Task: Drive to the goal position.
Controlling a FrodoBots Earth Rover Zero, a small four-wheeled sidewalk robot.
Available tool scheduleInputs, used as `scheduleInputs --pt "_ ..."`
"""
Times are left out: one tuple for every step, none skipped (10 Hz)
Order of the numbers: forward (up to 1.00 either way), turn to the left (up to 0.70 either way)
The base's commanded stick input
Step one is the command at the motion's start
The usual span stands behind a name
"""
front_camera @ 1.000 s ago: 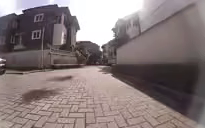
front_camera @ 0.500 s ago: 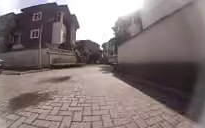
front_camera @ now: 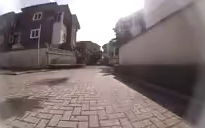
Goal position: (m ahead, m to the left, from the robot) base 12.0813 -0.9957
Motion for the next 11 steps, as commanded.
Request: scheduleInputs --pt "0.69 0.03" --pt "0.69 0.03" --pt "0.69 0.03" --pt "0.69 0.03" --pt "0.69 0.03" --pt "0.69 0.03" --pt "0.69 0.03" --pt "0.69 0.03" --pt "0.69 0.03" --pt "0.69 0.03" --pt "0.69 0.03"
